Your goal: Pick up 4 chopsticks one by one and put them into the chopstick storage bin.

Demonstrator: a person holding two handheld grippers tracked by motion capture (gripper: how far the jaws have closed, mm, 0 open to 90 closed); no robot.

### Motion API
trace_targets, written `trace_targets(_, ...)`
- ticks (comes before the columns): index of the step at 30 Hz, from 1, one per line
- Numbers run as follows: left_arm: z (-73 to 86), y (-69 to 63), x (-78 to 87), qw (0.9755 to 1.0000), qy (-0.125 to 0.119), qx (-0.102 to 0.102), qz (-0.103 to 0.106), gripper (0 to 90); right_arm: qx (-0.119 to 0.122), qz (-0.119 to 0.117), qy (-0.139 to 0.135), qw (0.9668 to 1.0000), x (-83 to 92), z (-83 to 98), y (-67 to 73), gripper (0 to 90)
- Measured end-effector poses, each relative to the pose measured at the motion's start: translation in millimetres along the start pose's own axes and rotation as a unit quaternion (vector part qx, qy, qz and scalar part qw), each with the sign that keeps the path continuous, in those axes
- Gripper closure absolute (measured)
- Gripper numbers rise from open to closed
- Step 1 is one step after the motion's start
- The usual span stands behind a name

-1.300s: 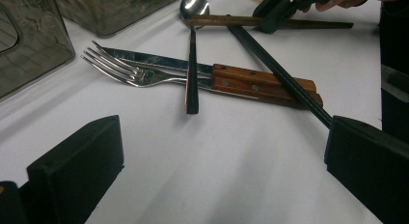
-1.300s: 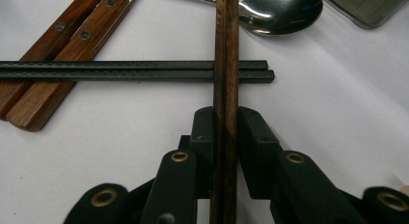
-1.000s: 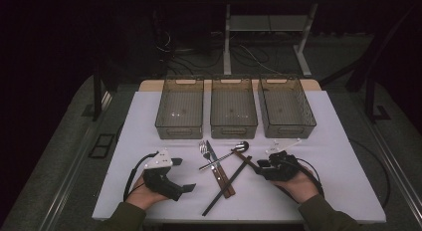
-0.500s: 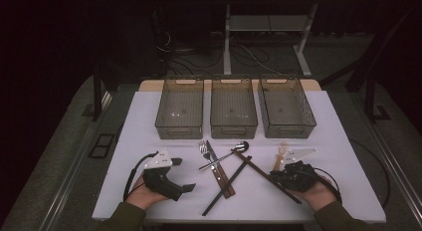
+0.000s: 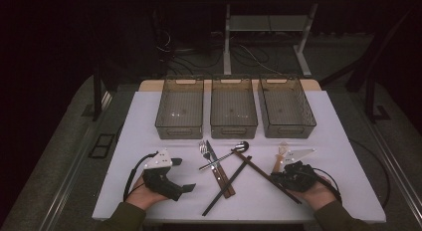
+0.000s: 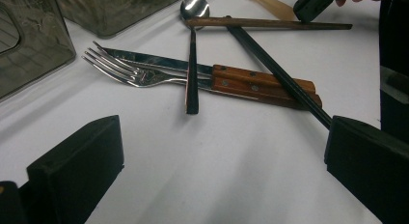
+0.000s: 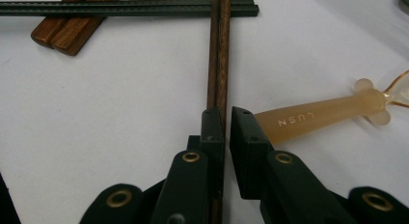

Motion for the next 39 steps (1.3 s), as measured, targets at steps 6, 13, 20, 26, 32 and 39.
trace_targets(6,0.0,-0.2,-0.2,1.0000,0.001,0.000,0.001,0.0,0.002,-0.001,0.005,1.0000,-1.9,0.9,0.1,83.1)
trace_targets(13,0.0,-0.2,-0.1,1.0000,0.000,0.000,0.000,0.0,0.008,0.001,0.011,0.9999,-5.0,1.6,0.8,83.1)
trace_targets(20,0.1,-0.2,-0.5,1.0000,0.002,-0.002,0.001,0.0,0.010,0.002,0.017,0.9998,-7.2,2.4,3.5,82.7)
trace_targets(26,0.2,-0.3,-0.8,1.0000,0.002,-0.002,0.001,0.0,0.012,0.009,0.018,0.9997,-7.4,2.4,4.4,83.4)
trace_targets(32,0.3,-0.4,-0.9,1.0000,0.002,-0.002,0.001,0.0,0.008,0.013,0.019,0.9997,-7.3,2.1,4.9,84.1)
trace_targets(39,0.1,-0.5,-0.5,1.0000,0.001,-0.002,0.002,0.0,0.003,0.012,0.019,0.9997,-6.3,1.6,4.7,84.2)
Point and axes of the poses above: each handheld gripper's, and its own axes: x roughly backward along the jaws, z roughly out of its underside, y roughly to its left, the point moved 4 cm from there along -x, roughly forward along the jaws, and after that the axes turned 12 degrees about z, right-handed, at the moved point
